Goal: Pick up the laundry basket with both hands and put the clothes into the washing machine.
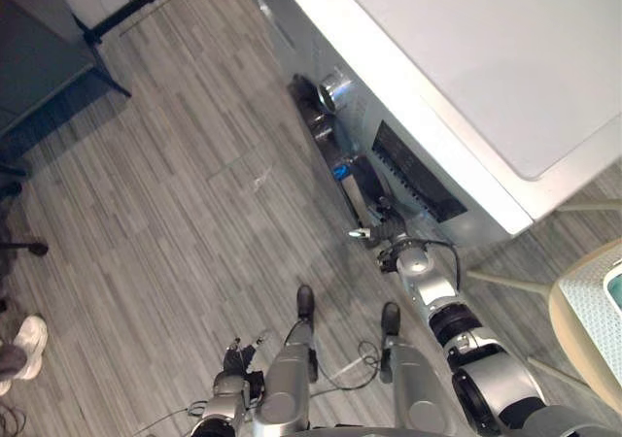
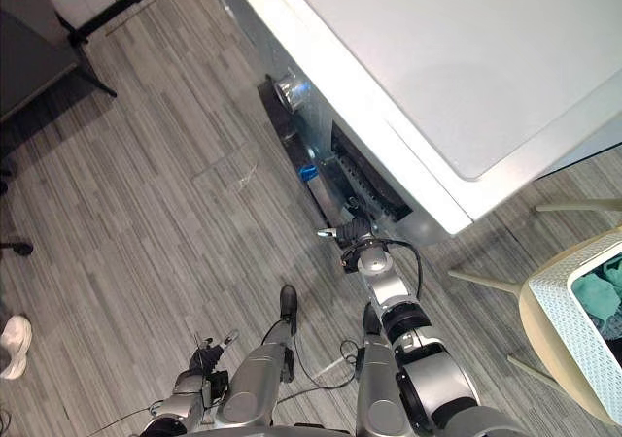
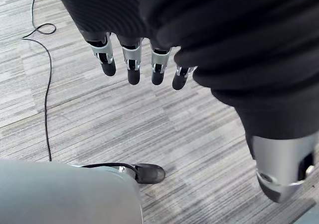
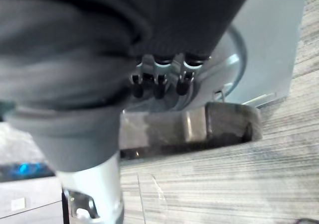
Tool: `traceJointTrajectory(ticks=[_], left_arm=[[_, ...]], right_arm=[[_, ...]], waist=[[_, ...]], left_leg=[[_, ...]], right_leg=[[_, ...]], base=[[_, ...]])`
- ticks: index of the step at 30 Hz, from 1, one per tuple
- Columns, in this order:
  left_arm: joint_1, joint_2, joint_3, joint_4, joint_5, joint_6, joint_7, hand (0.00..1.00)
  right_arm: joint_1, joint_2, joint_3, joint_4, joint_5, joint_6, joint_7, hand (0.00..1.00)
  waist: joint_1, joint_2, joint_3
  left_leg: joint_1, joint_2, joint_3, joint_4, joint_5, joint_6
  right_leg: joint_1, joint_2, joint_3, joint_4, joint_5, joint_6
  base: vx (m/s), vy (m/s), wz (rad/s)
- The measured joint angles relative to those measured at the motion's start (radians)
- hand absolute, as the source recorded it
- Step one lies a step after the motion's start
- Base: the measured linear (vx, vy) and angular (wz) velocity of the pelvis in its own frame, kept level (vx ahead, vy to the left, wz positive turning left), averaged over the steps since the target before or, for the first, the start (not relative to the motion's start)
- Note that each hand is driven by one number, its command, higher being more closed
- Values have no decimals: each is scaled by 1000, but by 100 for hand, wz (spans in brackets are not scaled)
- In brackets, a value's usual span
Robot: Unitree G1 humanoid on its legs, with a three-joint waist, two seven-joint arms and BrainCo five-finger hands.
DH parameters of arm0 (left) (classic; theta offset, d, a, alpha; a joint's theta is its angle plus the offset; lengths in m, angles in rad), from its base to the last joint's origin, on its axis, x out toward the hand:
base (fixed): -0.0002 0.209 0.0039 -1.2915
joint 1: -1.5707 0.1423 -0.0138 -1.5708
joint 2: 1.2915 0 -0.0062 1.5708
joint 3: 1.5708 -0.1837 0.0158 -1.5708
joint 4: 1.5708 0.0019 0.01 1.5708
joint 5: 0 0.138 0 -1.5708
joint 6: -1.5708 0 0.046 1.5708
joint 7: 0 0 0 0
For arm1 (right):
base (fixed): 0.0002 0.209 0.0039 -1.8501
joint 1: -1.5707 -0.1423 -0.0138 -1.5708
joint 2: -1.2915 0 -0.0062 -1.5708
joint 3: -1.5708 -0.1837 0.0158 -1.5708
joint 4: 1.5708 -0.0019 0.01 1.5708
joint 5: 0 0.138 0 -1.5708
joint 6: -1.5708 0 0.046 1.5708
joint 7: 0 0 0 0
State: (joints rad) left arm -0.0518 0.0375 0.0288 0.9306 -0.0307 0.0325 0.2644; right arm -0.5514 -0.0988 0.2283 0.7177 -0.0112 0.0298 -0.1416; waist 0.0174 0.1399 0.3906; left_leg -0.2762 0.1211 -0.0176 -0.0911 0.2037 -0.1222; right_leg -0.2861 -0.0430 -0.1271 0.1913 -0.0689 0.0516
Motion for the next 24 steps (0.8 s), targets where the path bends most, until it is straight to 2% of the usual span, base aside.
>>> traceJointTrajectory(ticks=[5,7,8,11,14,16,19,22,24], left_arm=[[-4,12,-19,2,0,0,4,0],[-8,19,-19,3,0,0,7,0],[-9,19,-19,4,0,0,8,0],[-10,24,-18,6,-7,-1,25,0],[-10,29,-13,9,-24,-2,28,0],[-10,32,2,12,-31,-2,29,0],[-10,45,21,17,-40,-2,43,0],[-10,56,21,17,-40,-2,47,0],[-10,63,19,14,-34,2,46,0]], right_arm=[[75,-4,190,-120,38,-2,14,0],[78,0,326,-165,113,-12,68,0],[81,5,356,-176,131,-17,86,0],[93,73,508,-267,227,-50,172,0],[96,154,590,-311,306,-88,217,0],[96,175,605,-313,338,-103,234,0],[98,185,617,-313,376,-116,235,0],[105,185,616,-324,385,-133,227,0],[113,185,610,-359,351,-140,201,0]], waist=[[-2,-9,5],[-1,-17,8],[-1,-17,8],[3,-25,6],[12,-39,3],[21,-51,-2],[23,-84,-9],[22,-106,-11],[20,-123,-18]], left_leg=[[-1,3,-3,0,3,1],[-2,4,1,0,3,1],[-2,4,0,0,3,1],[-1,5,-3,0,3,1],[10,8,-3,0,3,1],[11,10,0,1,3,1],[11,11,3,1,3,1],[11,13,8,2,2,1],[14,15,26,3,-3,9]], right_leg=[[-5,3,3,9,-17,-9],[-20,4,10,32,-24,-13],[-21,3,10,36,-25,-16],[-34,2,7,76,-42,-17],[-36,3,6,106,-59,-24],[-41,4,7,116,-65,-26],[-54,4,9,140,-77,-28],[-56,5,9,147,-77,-28],[-70,6,22,169,-77,-27]], base=[[-49,1,0],[-18,-14,-5],[3,-20,3],[23,-35,6],[10,-55,4],[-13,-35,-2],[-31,-31,-1],[-43,-15,-3],[-84,-17,-11]])
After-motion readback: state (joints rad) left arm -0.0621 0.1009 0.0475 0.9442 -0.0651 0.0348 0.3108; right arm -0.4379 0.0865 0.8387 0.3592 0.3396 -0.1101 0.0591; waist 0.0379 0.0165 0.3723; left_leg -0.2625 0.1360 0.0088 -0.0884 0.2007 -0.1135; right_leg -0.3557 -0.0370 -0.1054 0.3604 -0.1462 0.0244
